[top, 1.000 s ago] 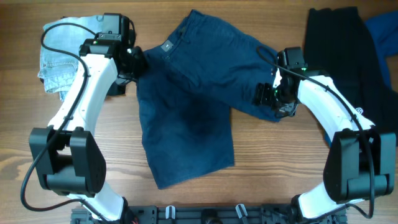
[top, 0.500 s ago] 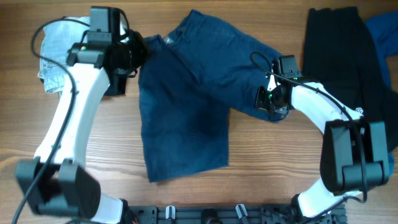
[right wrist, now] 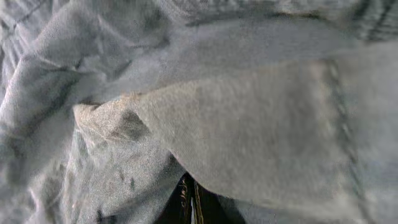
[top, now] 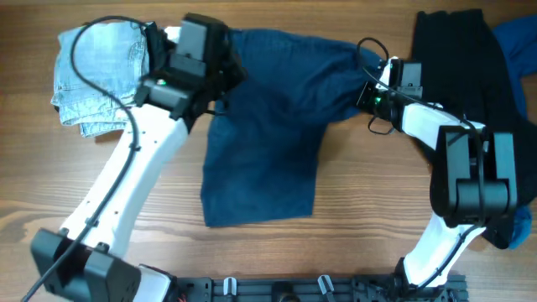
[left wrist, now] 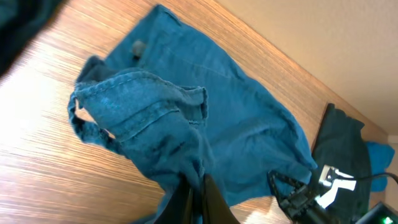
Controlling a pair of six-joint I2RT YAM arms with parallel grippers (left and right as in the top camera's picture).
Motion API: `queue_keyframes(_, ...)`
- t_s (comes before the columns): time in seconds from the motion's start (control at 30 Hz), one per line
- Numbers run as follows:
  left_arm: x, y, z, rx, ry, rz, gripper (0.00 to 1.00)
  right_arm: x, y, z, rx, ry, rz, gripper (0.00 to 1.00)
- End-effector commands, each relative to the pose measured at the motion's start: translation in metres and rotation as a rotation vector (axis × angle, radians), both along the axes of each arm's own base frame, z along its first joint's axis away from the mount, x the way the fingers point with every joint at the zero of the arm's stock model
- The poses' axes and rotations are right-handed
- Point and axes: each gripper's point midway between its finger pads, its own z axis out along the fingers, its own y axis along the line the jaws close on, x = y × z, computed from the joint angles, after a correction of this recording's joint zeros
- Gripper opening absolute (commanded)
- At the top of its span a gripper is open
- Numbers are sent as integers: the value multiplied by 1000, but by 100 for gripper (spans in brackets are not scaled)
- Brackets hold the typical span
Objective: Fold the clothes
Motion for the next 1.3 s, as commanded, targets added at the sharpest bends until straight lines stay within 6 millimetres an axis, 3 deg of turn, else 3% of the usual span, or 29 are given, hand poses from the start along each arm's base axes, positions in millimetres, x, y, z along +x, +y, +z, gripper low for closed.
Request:
queue_keyframes(0.0,8,-21,-16,11,4,22,4,-2,-18,-30,-60,81,-73,4)
queue_keyframes(0.17,20,-13,-11,11,-34,55,4,2,-13,3,-51,162,-37,18)
queue_keyframes(0.27,25,-6,-8,7,-49,75,4,-24,-13,13,-53,309,-33,19)
queue_keyframes(0.4,29,4,-8,9,-53,95,4,-68,-15,0,-70,491,-26,22)
queue_keyframes(0.53,32,14,-8,10,-52,117,4,-80,-15,3,-84,523,0,19)
queue_keyframes(0.6,33,18,-7,10,-53,125,4,-85,-15,20,-94,509,25,19)
queue_keyframes(0.67,38,24,-5,4,-68,142,4,-91,-5,55,-57,456,84,23)
queue_keyframes(0.73,44,31,0,-5,-92,159,4,-101,14,88,22,407,171,34)
queue_keyframes(0.8,48,37,3,-10,-105,175,4,-121,26,101,41,434,241,47)
queue_keyframes(0.9,49,40,2,-9,-104,181,4,-155,51,92,55,527,348,50)
queue_keyframes(1.1,49,42,2,-8,-105,184,4,-232,120,32,29,669,522,53)
queue_keyframes(1.27,50,43,2,-8,-104,186,4,-247,148,12,-62,627,570,55)
